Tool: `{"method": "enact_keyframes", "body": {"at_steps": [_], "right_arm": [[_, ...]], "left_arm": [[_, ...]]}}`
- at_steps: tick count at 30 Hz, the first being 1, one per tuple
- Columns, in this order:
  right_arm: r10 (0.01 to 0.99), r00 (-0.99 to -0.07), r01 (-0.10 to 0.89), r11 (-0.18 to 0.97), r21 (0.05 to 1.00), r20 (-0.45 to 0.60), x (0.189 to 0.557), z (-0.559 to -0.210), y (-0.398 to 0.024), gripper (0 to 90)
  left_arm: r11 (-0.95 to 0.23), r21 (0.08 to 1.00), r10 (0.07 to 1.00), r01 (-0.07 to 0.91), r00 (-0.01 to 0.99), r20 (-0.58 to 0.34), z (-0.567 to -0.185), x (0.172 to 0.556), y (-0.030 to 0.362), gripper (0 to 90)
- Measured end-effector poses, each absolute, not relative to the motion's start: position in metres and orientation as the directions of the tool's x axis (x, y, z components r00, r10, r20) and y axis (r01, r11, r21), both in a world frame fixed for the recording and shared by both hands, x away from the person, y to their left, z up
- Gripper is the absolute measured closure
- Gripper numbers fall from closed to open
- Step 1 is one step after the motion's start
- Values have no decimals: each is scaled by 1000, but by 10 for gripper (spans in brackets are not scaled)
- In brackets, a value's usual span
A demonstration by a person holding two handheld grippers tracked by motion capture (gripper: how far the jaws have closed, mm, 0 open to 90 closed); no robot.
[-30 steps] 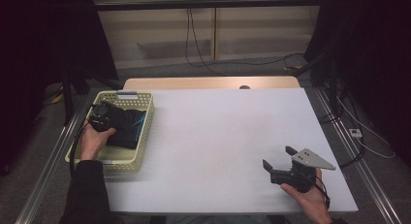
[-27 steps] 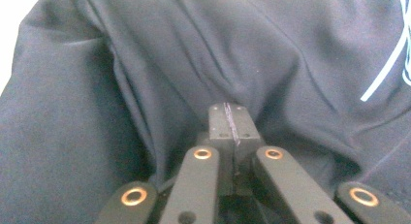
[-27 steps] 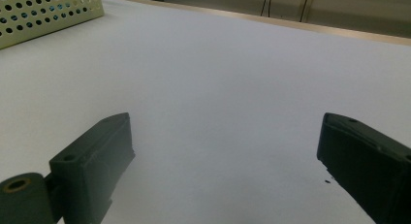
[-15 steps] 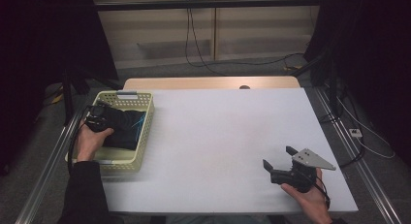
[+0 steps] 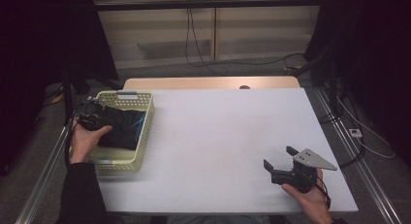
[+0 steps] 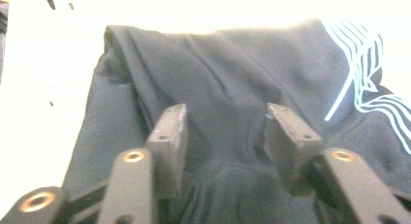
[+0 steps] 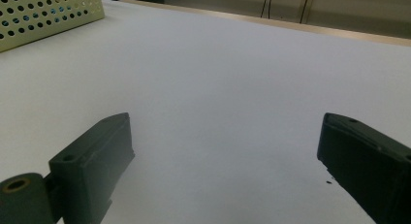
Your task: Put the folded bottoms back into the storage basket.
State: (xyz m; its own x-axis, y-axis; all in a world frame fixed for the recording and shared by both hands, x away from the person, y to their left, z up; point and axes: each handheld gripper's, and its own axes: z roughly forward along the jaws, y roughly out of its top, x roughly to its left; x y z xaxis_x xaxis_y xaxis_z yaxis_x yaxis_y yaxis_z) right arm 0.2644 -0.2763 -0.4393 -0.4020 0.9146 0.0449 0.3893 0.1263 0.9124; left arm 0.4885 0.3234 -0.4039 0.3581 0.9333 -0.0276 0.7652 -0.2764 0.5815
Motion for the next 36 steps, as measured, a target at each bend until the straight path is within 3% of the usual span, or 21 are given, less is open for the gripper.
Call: {"method": "enact_keyframes", "body": {"at_steps": [16,20,23,36], "right_arm": [[914,-402,389,123,913,48,265,-439,-276,54],[914,-403,387,125,914,45,266,-439,-275,54],[913,-407,386,135,912,37,265,-439,-274,54],[914,-403,389,132,912,40,266,-439,-274,53]], "left_arm": [[-234,689,929,686,368,-51,-388,481,335,176],[-225,709,923,669,380,-65,-387,481,337,133],[-240,726,901,644,426,-79,-384,480,339,51],[-199,801,890,564,446,-93,-377,471,343,50]]}}
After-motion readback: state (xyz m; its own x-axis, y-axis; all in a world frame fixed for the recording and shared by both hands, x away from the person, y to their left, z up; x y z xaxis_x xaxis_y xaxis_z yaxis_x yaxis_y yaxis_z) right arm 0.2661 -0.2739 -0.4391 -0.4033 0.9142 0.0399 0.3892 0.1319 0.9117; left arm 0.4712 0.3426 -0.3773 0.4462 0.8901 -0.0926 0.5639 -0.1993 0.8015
